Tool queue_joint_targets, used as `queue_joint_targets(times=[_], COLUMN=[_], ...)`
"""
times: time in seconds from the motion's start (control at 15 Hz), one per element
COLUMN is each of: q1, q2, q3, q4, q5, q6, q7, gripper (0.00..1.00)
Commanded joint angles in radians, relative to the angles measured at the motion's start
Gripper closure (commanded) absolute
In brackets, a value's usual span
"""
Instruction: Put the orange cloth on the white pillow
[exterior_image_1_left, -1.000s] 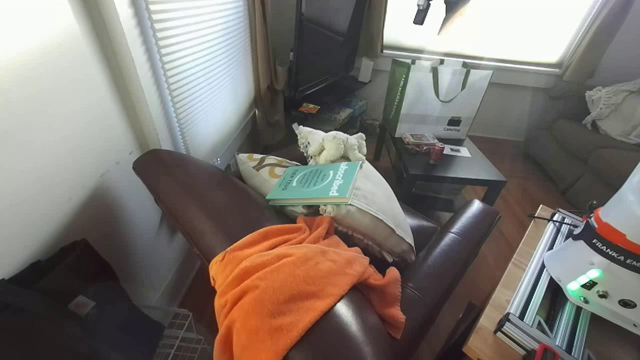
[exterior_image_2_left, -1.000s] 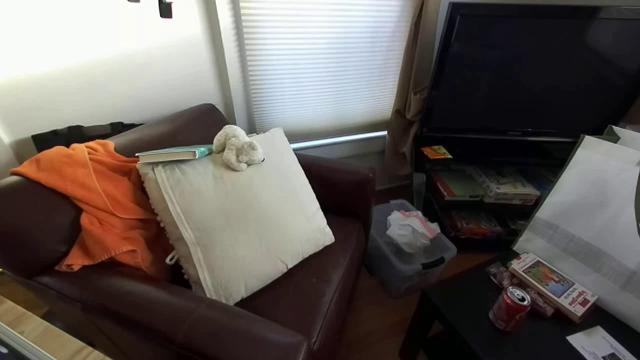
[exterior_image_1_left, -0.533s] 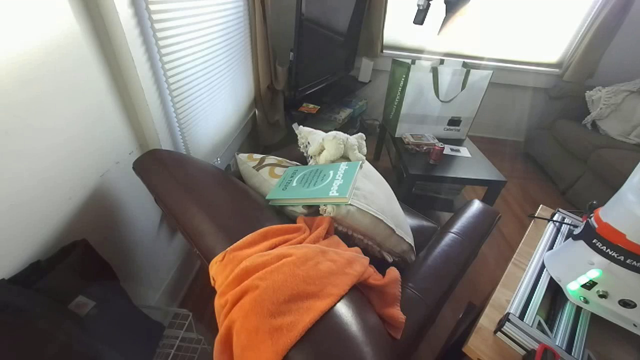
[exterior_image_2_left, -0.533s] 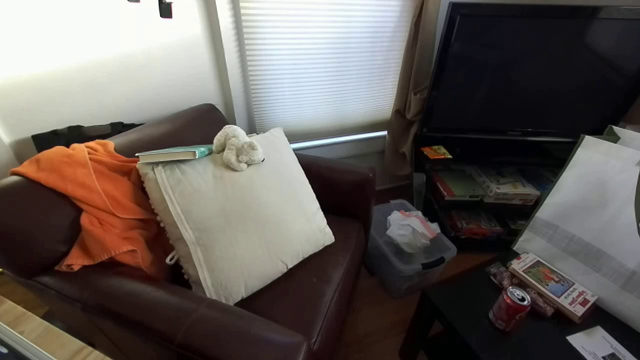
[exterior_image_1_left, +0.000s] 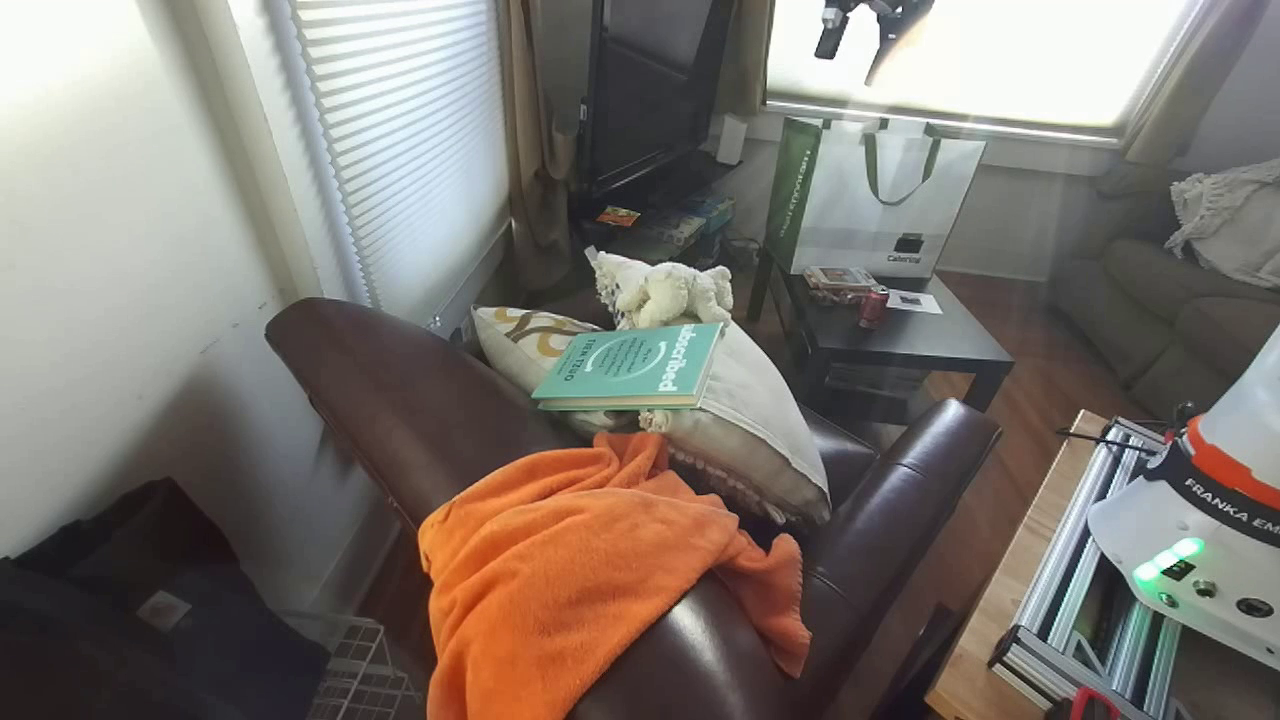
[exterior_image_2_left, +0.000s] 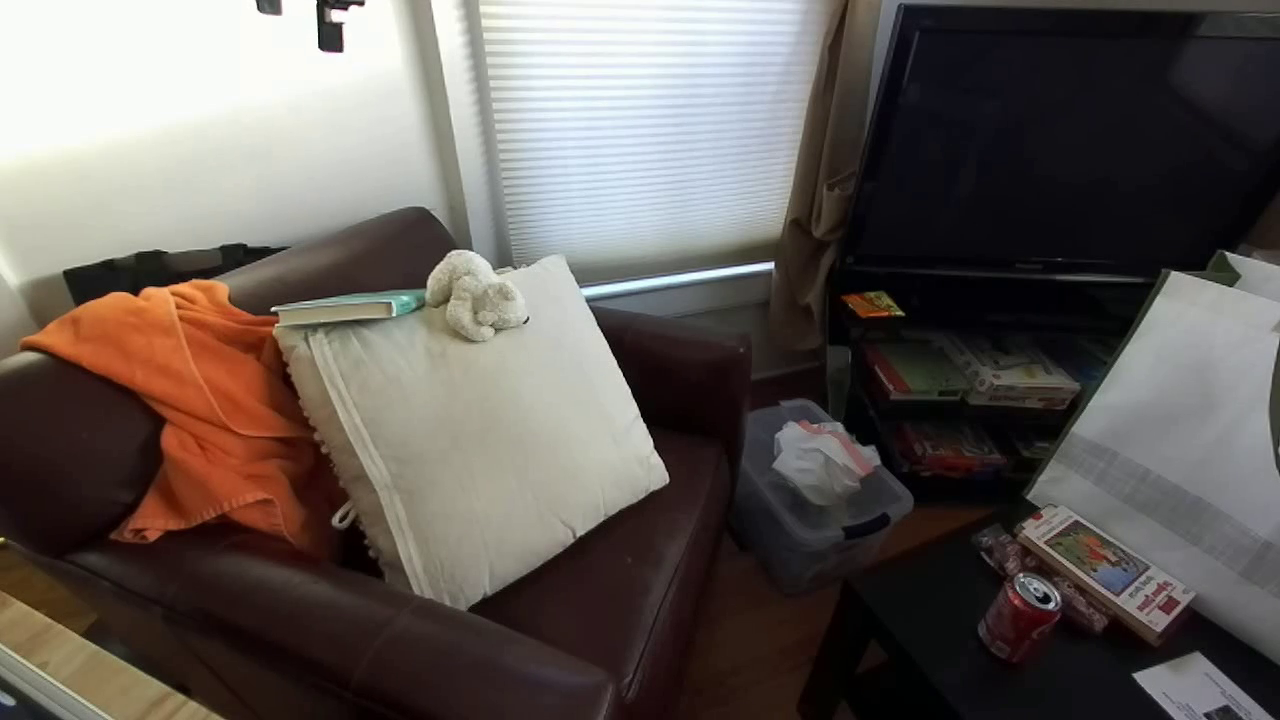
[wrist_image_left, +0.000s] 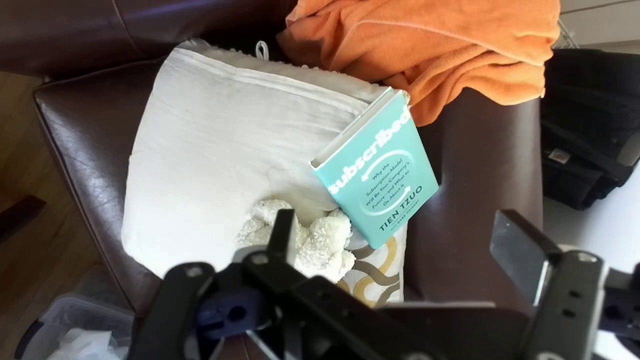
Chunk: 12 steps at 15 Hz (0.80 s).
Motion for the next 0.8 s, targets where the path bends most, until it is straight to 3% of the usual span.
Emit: queue_joint_targets(times=[0.0,0.33,0.73], q1=[-0.013,-0.017,0.107], q2=[0.096,0.179,0.279], q3=[-0.025,-0.045,0.122], q4=[0.027,-0.052,-0.059], q5=[0.104,0.341,0.418], q6=[-0.037,-0.01,-0.041], q7=[-0.008,-0.058,-0.142], gripper=[0.0,0.0,0.0])
